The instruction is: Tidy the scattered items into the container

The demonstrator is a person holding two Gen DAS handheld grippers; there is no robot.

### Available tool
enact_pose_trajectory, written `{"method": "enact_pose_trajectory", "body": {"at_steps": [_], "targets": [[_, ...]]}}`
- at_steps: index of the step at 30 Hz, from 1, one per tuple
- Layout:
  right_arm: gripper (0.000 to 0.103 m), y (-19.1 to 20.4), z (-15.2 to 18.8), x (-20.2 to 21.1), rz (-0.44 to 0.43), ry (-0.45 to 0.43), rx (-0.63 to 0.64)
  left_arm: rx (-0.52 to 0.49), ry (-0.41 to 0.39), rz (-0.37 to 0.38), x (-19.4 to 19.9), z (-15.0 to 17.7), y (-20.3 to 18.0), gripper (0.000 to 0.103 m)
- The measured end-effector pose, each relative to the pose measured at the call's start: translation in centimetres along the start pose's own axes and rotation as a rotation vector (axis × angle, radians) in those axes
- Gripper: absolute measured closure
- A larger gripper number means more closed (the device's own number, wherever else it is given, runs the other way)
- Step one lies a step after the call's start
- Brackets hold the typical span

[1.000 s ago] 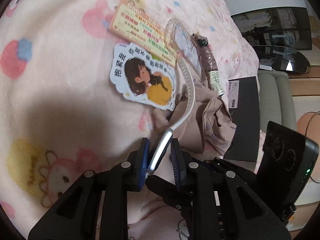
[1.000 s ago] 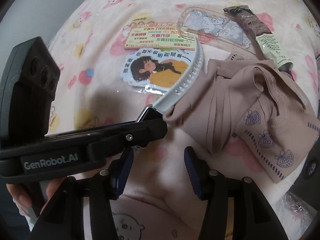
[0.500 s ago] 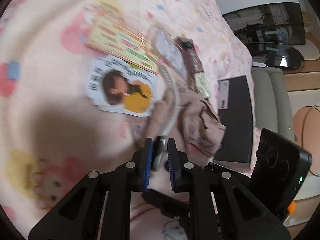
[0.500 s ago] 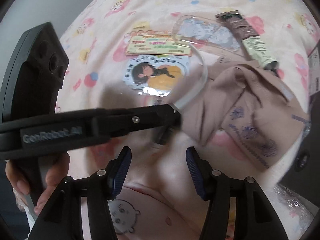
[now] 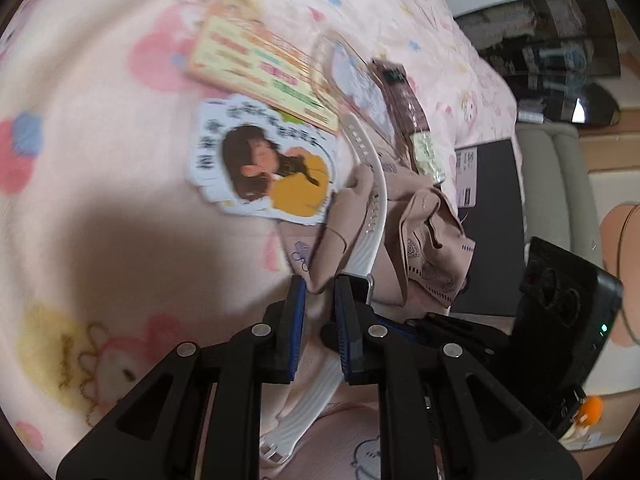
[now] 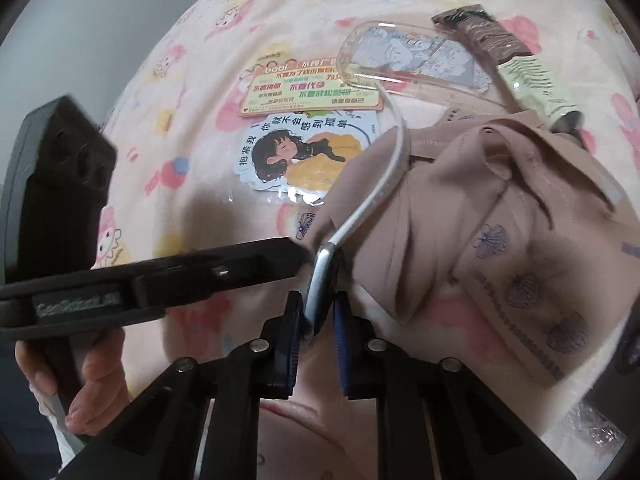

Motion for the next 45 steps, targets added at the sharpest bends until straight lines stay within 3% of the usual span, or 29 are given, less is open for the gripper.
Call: {"method": "enact_pose_trajectory", "body": {"at_steps": [2, 6, 12, 17, 22, 27, 29, 32, 33, 36, 37, 39, 42, 45], "targets": [[0.09, -0.6, 0.2, 0.1, 0.036, 0.002, -0.017, -0.019, 0.021, -0.027, -0.4, -0.3, -0.8, 0.09], [0.09, -1.2, 0.7, 0.6, 0.006, 0.001, -0.061, -0.06, 0.041, -0.071, -0.9, -0.6, -2.3, 0.09], [0.089, -1.4, 2.5, 3.5, -0.011, -0.065, -0.069, -0.088, 0.022, 0.009, -0.6, -1.7, -3.6, 0.09], [0.082, -1.4, 1.9, 0.9, -0.084, 0.035, -0.02, -0.064, 0.07, -0.011, -2.7, -3.2, -3.4, 0.09], [0.099, -1.6, 1.8, 0.7, -0.06, 0.003, -0.02, -0.035, 0.068, -0.048, -2.9, -4.3, -2.8, 0.087], [0.102, -2.8, 1.6, 2.7, -0.013, -0.076, -0.048, -0.033, 0.047, -0.083, -2.7, -4.7, -2.9, 0.087], [0.101, -3.3, 1.5, 3.9, 0.032, -0.11, -0.06, -0.031, 0.005, -0.149, -1.8, -4.7, -2.7, 0.087], [0.1, -1.8, 1.8, 3.7, -0.046, -0.074, -0.015, -0.031, -0.025, -0.146, -0.6, -4.9, -2.4, 0.087], [0.095, -1.1, 1.8, 3.2, -0.078, -0.05, 0.002, -0.033, -0.033, -0.135, -0.4, -5.0, -2.4, 0.087], [0.062, 0.3, 1.0, 0.5, -0.06, -0.002, 0.024, -0.043, -0.026, -0.092, -0.6, -5.6, -2.5, 0.086], [0.062, 0.4, 0.7, -0.2, -0.06, 0.004, 0.024, -0.045, -0.013, -0.078, -1.0, -5.7, -2.6, 0.083], [0.062, 0.3, -0.1, -1.6, -0.069, 0.002, 0.013, -0.04, 0.023, -0.056, -2.0, -6.2, -2.6, 0.08], [0.092, -0.1, -0.9, -1.9, -0.101, -0.031, 0.0, -0.046, 0.061, -0.056, -3.1, -6.7, -2.5, 0.08], [0.092, -0.4, -1.0, -1.7, -0.164, -0.045, 0.008, -0.046, 0.066, -0.035, -3.3, -6.8, -2.5, 0.079]]}}
Point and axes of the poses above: each gripper's, at about its wrist camera, not at the fingertips, and x roughly against the way its jaws point, y to its left, z to its underside, the point moved 6 cm from there along -x, roughly the way its jaws point, and after that the axes turned 12 degrees about y, right-handed, at the moved point
